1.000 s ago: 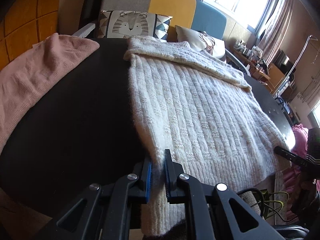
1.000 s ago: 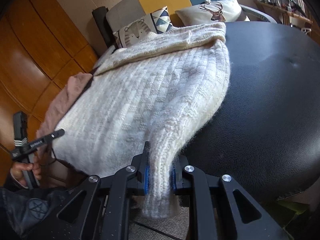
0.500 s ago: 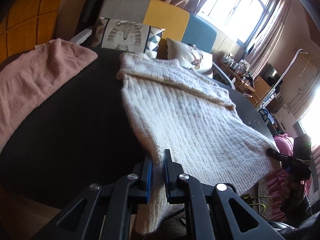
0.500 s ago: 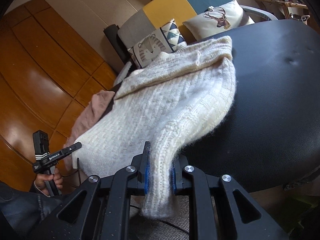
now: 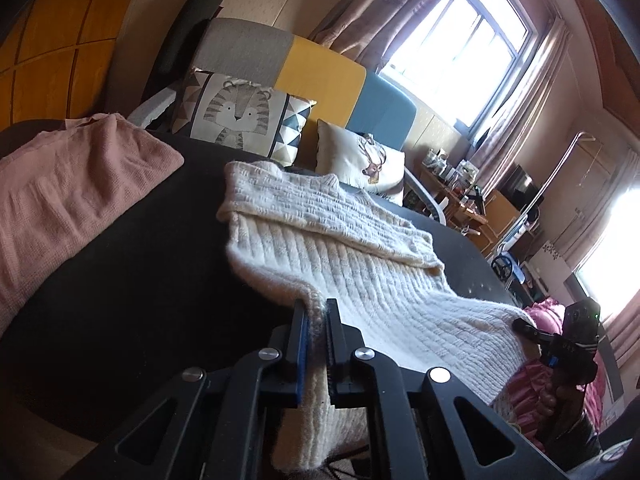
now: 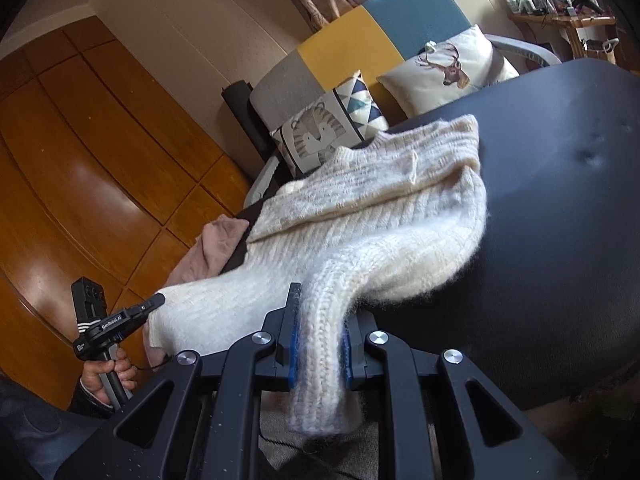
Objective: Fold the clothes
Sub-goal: 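Carry the hem over the sweater body toward the collar with both grippers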
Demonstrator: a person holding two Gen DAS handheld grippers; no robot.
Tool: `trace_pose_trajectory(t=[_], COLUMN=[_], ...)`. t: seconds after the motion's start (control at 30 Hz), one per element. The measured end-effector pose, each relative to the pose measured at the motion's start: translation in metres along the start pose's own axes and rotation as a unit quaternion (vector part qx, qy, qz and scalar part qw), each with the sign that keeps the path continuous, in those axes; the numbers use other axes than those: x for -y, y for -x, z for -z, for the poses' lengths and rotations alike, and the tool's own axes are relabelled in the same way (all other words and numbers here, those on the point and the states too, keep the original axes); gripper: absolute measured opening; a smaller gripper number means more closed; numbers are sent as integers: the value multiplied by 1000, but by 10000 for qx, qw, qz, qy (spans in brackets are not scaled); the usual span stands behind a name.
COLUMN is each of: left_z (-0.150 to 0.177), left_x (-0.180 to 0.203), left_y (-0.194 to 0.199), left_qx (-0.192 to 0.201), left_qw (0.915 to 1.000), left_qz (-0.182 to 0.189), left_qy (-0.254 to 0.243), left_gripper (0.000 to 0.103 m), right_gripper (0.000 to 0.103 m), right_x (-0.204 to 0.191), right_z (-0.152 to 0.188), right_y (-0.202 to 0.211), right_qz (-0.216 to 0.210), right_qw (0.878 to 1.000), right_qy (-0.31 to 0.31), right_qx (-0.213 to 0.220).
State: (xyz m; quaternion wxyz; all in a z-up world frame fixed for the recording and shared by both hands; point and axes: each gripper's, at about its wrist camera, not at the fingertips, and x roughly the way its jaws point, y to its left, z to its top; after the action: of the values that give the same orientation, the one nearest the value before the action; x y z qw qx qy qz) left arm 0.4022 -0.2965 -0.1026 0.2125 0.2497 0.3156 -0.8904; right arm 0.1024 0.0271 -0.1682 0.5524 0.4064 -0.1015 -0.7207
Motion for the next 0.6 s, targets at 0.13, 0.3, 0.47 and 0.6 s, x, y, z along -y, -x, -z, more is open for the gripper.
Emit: trace_pose_trajectory(t=[0.13,0.3,0.47,0.6], left_z=[-16,-39,-57,-73], left_x=[-6,-11,-12,-15], left_y=[-2,-9,-23,-39], left_qx=[206,412,465,500], left_qw=[9996,9986,9980,9975], left_qz=[86,138,185,201], left_qy=[163,286,385,447], left_gripper=[6,7,7,7], right_gripper=[17,17,17,17], right_x=[-1,2,7,12], right_z=[-17,-35,-49,-63], right_y=[-4,-10,-17,-27], right_qz=[52,153,235,327], right_qw=[9998,9992,9986,9982], right_qy=[39,16,-30,-55], right_qx=[202,364,465,505])
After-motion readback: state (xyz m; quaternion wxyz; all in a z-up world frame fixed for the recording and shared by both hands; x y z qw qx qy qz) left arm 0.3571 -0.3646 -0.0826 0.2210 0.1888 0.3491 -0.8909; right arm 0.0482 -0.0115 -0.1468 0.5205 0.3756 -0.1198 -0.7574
